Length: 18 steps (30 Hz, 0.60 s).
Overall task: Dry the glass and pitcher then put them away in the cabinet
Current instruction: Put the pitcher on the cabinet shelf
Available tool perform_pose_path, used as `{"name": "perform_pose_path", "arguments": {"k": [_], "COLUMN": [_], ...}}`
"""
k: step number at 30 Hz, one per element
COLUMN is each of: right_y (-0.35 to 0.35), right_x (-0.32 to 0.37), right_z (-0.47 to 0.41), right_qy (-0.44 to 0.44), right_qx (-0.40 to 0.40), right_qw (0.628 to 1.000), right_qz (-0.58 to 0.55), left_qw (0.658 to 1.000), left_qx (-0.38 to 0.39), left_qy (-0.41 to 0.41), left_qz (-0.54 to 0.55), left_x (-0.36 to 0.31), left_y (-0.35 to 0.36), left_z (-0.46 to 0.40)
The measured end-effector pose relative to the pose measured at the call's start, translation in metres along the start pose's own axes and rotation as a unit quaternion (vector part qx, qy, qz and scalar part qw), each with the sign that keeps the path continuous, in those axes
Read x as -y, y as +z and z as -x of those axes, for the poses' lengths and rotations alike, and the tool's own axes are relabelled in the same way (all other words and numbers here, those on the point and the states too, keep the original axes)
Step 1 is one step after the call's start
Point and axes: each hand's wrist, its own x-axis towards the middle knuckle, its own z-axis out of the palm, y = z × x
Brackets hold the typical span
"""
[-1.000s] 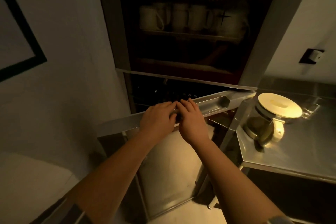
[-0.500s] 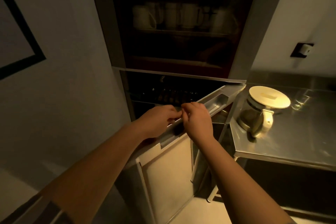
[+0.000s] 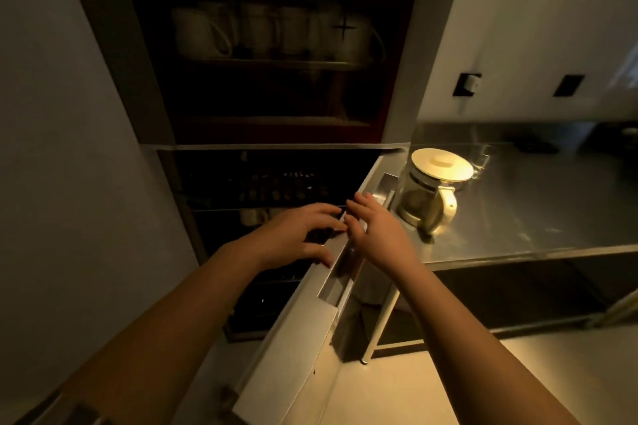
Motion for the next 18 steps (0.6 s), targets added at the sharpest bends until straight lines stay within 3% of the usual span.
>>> {"name": "perform_pose_path", "arguments": {"k": [4, 9, 18], "right_y": [-0.011, -0.021, -0.048], "right_x": [0.006, 0.006, -0.013], "right_z": [0.008, 0.018, 0.03], "right_qy": [0.017, 0.048, 0.053], "right_qx": [0.015, 0.018, 0.061], "right_qw": [1.0, 0.999, 0.992], "right_qz": [0.003, 0.007, 0.095], "left_qw": [0.999, 0.998, 0.998], "left_qx": [0.01, 0.051, 0.039], "left_qy": [-0.005, 0.003, 0.037], "left_qz": [0.036, 0.021, -0.045], "left_x": [0.007, -0.005, -0.033], "left_y": [0.012, 0.025, 0.058], "left_z": [-0.007, -0.017, -0.031]}}
